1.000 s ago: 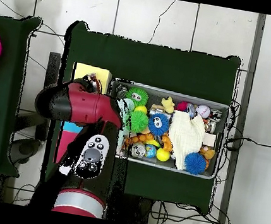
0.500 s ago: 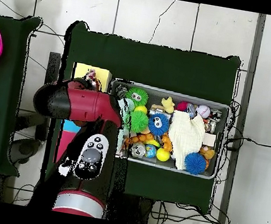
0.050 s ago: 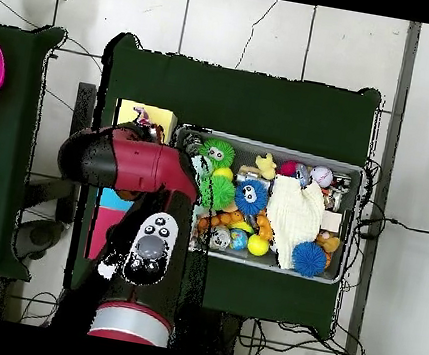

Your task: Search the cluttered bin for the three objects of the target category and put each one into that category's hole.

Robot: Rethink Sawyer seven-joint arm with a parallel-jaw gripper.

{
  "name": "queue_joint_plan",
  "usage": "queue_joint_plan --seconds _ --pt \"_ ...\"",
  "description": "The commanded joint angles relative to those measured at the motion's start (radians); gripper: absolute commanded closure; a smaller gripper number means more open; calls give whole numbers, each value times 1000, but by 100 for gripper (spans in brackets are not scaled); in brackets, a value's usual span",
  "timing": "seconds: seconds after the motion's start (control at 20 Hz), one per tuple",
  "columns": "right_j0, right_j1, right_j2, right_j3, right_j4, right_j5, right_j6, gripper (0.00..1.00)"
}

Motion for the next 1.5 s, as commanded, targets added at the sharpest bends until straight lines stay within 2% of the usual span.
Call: queue_joint_plan --seconds 0.05,0.6,1.5 --pt "-28 -13 31 46 -30 149 114 0" --pt "-22 -31 30 45 -7 230 145 0" --pt "-18 -36 33 40 -13 248 153 0"
